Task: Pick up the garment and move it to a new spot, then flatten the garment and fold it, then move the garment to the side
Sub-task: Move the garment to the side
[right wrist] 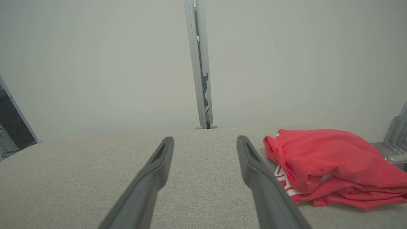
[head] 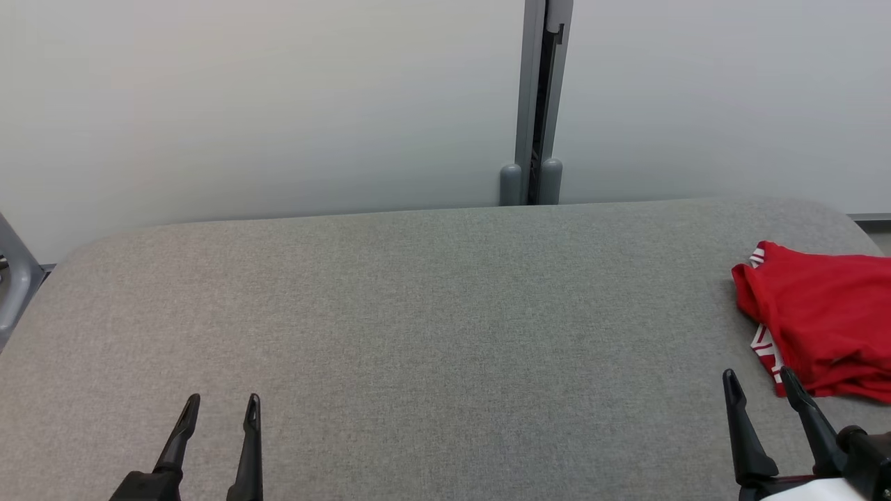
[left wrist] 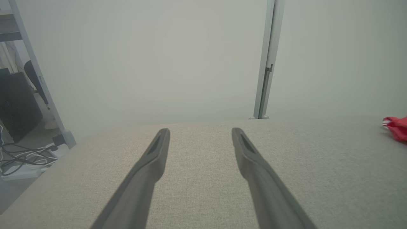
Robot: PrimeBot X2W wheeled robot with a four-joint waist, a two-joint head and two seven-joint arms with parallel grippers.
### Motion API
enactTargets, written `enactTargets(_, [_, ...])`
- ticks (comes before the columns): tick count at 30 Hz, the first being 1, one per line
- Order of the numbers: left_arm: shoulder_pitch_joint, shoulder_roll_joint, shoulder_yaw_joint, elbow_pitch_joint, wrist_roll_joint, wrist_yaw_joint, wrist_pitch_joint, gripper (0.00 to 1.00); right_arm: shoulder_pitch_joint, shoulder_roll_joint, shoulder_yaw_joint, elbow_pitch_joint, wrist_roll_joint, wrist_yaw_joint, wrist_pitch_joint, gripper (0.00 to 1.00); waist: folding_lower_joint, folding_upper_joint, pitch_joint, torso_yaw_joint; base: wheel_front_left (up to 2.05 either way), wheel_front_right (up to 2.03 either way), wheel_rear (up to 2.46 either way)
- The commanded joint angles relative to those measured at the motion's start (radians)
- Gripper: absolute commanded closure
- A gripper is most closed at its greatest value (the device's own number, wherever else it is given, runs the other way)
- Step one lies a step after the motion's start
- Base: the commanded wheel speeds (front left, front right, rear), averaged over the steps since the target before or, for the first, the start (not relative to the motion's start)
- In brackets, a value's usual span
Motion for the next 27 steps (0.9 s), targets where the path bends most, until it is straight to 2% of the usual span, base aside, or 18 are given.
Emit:
enactTargets(1, [0.014, 0.003, 0.001, 0.004, -0.004, 0.003, 0.0, 0.0, 0.012, 0.0, -0.005, -0.007, -0.004, 0.0, 0.005, 0.0, 0.0, -0.0001, -0.002, -0.003, 0.0, 0.0, 0.0])
enactTargets(27, [-0.004, 0.005, -0.002, 0.027, -0.036, 0.012, -0.004, 0.0, 0.014, 0.004, -0.005, -0.015, 0.009, 0.0, 0.021, 0.0, 0.0, -0.0001, 0.005, 0.0, 0.0, 0.0, 0.0])
